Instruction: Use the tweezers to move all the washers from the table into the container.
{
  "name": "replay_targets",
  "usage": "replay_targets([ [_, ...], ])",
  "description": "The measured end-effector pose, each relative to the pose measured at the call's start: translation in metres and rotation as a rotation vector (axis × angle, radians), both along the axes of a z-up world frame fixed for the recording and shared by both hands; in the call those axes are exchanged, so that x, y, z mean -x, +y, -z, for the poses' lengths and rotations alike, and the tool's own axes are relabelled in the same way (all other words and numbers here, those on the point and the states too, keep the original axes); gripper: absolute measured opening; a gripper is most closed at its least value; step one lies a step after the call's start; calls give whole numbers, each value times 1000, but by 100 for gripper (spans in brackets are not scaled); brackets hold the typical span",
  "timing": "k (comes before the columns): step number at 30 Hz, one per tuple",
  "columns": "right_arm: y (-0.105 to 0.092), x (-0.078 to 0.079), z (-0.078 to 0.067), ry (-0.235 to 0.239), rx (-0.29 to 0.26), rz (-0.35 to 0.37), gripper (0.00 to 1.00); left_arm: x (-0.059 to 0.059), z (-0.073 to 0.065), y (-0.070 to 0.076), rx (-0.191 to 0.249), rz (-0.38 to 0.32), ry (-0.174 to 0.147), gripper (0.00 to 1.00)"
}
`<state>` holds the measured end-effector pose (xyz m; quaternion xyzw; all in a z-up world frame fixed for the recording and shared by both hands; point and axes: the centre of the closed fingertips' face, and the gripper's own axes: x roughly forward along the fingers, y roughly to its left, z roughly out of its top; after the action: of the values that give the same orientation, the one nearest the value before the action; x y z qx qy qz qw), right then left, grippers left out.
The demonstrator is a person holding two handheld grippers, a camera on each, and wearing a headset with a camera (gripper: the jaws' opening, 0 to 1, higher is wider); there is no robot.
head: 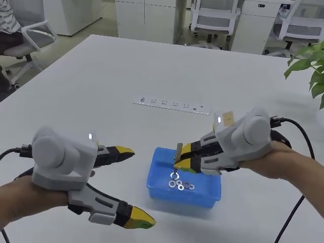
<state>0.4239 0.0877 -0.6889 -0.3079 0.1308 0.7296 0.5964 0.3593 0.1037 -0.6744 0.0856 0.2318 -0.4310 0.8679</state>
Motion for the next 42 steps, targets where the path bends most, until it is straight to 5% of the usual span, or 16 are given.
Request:
replay_targets([
  [20, -7, -9, 35, 31, 28, 7, 7, -15, -4, -8, -13, 26, -21, 87],
  [42, -10, -9, 58, 62, 48, 14, 7, -40, 5, -25, -71, 130, -26, 52],
])
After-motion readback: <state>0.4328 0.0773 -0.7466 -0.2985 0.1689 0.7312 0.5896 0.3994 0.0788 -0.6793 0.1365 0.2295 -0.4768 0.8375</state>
